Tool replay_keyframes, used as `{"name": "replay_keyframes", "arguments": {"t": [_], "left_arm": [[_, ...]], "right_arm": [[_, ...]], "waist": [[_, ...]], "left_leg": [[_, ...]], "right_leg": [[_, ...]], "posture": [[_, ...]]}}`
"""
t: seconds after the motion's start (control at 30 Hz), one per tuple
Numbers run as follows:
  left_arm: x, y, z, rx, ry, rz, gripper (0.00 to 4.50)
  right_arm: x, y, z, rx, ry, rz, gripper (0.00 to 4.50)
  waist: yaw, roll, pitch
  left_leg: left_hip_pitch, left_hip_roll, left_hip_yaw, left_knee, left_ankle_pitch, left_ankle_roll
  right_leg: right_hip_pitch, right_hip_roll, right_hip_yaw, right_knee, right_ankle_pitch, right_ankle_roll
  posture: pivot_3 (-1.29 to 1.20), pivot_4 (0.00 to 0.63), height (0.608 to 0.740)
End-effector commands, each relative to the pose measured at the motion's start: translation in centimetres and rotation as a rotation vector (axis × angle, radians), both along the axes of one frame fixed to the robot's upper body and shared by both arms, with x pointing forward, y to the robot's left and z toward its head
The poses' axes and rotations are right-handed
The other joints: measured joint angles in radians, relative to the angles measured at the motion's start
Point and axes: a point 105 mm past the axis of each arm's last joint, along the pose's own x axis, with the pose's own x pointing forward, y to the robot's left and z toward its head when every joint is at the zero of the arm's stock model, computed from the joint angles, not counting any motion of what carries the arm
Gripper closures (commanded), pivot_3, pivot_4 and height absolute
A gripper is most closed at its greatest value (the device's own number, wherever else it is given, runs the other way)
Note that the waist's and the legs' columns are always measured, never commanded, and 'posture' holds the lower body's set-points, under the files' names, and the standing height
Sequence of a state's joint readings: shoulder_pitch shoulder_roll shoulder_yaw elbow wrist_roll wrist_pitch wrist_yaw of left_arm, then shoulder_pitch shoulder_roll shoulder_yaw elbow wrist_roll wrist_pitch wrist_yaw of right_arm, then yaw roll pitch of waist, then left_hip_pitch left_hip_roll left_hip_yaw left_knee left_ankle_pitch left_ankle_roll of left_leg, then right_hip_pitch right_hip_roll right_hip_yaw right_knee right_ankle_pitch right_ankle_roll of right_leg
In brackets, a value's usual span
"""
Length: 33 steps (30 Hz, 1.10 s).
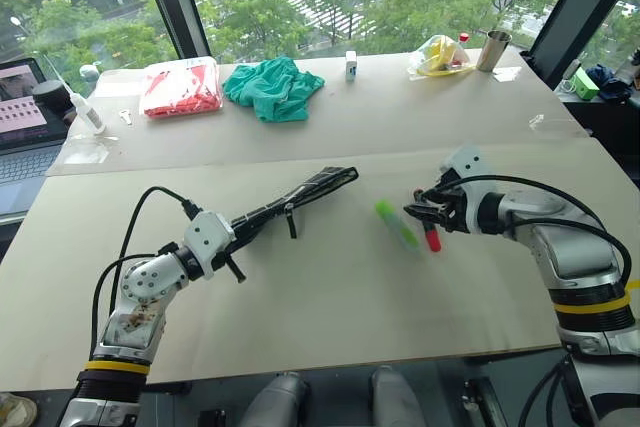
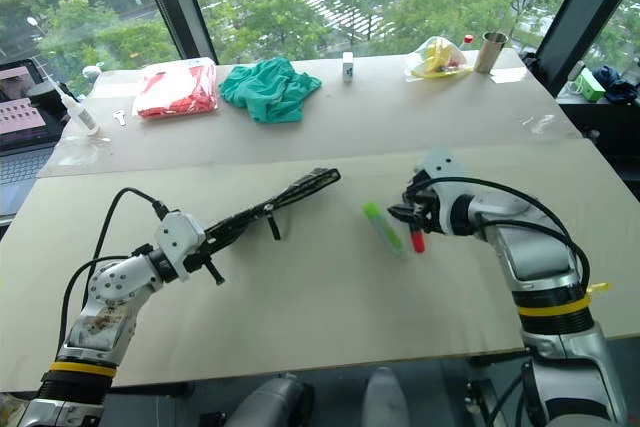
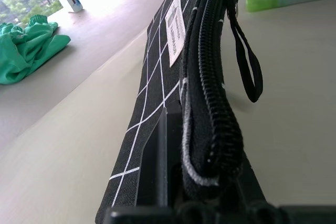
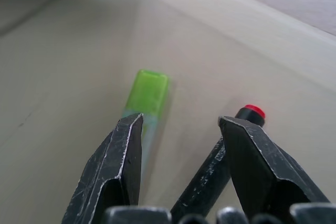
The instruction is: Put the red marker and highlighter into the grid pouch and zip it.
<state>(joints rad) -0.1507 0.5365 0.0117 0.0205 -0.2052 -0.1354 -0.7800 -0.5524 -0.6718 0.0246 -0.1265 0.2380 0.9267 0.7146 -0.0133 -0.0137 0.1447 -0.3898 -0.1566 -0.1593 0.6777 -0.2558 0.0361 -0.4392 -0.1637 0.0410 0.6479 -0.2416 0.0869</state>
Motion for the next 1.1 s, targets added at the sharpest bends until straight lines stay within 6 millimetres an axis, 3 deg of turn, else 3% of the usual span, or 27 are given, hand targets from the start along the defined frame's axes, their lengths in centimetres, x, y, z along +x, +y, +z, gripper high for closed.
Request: {"name": "replay_keyframes", "arguments": {"t": [0.03, 0.33, 0.77, 0.8, 0.97, 1.1], "left_arm": [[-0.4, -0.5, 1.7, -0.035, -0.071, -0.034, 4.50], [-0.3, -0.7, 1.8, -0.042, -0.079, -0.041, 4.50], [0.0, -0.5, 2.4, -0.054, -0.095, -0.031, 4.50], [0.0, -0.4, 2.5, -0.054, -0.096, -0.030, 4.50], [0.1, -0.3, 2.7, -0.050, -0.104, -0.027, 4.50], [0.2, -0.3, 2.8, -0.050, -0.108, -0.027, 4.50]], "right_arm": [[0.9, -1.0, 2.1, 0.010, -0.081, -0.098, 1.93], [0.8, -2.5, -0.6, -0.006, 0.019, -0.252, 1.93], [-0.2, -3.0, -4.5, -0.058, 0.140, -0.288, 1.93], [-0.3, -3.0, -4.6, -0.060, 0.141, -0.284, 2.46], [-0.5, -2.9, -4.3, -0.071, 0.131, -0.251, 4.00], [0.6, -3.2, -2.9, -0.080, 0.060, -0.261, 4.04]], "waist": [[0.001, 0.000, 0.000], [0.001, 0.000, 0.000], [0.001, 0.000, 0.000], [0.001, 0.000, 0.000], [0.001, 0.000, 0.000], [0.001, 0.000, 0.000]], "left_leg": [[0.000, 0.000, 0.000, 0.000, 0.000, 0.000], [0.000, 0.000, 0.000, 0.000, 0.000, 0.000], [0.000, 0.000, 0.000, 0.000, 0.000, 0.000], [0.001, 0.000, 0.000, 0.000, 0.000, 0.000], [0.001, 0.000, 0.000, 0.001, -0.001, 0.001], [0.001, 0.000, 0.000, 0.001, -0.001, 0.001]], "right_leg": [[0.000, 0.000, 0.000, 0.000, 0.000, 0.000], [0.000, 0.000, 0.000, 0.000, 0.001, 0.001], [0.000, 0.000, 0.000, 0.000, 0.001, 0.001], [0.001, 0.000, 0.000, 0.000, 0.001, 0.001], [0.002, 0.000, 0.000, -0.001, 0.001, 0.001], [0.002, 0.000, 0.000, -0.001, 0.001, 0.001]], "posture": [[0.00, 0.150, 0.740], [0.00, 0.150, 0.740], [0.00, 0.150, 0.740], [0.00, 0.150, 0.740], [0.00, 0.150, 0.740], [0.00, 0.150, 0.740]]}}
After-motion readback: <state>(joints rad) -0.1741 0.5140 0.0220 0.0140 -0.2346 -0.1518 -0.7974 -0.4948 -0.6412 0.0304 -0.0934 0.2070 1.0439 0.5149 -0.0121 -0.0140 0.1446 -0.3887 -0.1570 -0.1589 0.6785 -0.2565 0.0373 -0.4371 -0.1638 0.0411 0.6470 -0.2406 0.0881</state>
